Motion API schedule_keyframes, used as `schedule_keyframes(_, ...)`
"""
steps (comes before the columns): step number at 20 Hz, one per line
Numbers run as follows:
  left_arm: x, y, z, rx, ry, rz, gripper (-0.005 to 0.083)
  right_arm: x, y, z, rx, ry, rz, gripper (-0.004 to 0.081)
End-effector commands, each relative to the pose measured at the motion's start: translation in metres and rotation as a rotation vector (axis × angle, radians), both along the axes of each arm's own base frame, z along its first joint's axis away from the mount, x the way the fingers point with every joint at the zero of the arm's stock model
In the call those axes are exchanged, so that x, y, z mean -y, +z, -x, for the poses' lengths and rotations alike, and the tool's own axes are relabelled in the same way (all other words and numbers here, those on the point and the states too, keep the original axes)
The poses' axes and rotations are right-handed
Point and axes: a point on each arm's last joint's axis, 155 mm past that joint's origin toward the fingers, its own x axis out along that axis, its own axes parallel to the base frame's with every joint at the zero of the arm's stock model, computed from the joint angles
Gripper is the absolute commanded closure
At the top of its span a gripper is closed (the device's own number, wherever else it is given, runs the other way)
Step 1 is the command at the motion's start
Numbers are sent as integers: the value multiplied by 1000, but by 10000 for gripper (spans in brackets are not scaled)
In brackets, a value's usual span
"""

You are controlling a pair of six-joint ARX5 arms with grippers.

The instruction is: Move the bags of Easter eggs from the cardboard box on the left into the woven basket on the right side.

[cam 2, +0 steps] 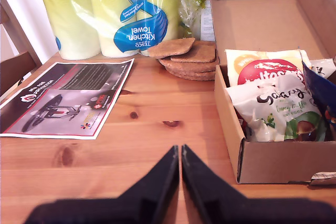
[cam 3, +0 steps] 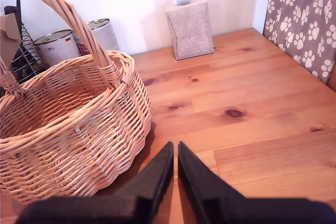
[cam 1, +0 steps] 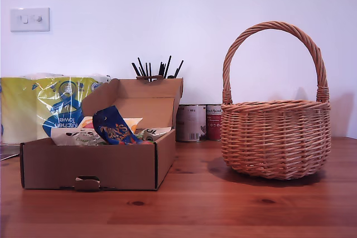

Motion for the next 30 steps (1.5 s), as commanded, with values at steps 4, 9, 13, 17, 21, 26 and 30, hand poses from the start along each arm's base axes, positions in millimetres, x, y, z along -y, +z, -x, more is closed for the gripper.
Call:
schedule_keyframes(4,2,-10,1,-23,-9,10,794,1,-4,-1,1,-7,-4,782)
schedule_keyframes(9,11,7,1,20,-50,73,794,-2,12,-1,47,10,-8,783)
schedule_keyframes(13,27,71,10,146,-126,149,794,-18,67,7,143,92,-20,783)
schedule_keyframes(17,59,109,21,130,-294,161,794,-47,104,23,141,247,-35,783)
schedule_keyframes(21,93,111,21,-18,-511,50,794,-77,107,32,17,413,3,783)
schedule_keyframes(26,123,97,11,-228,-732,-130,794,-106,104,43,-143,594,86,782)
schedule_keyframes(30,146,88,-4,-351,-843,-145,793,-131,100,52,-250,736,40,782)
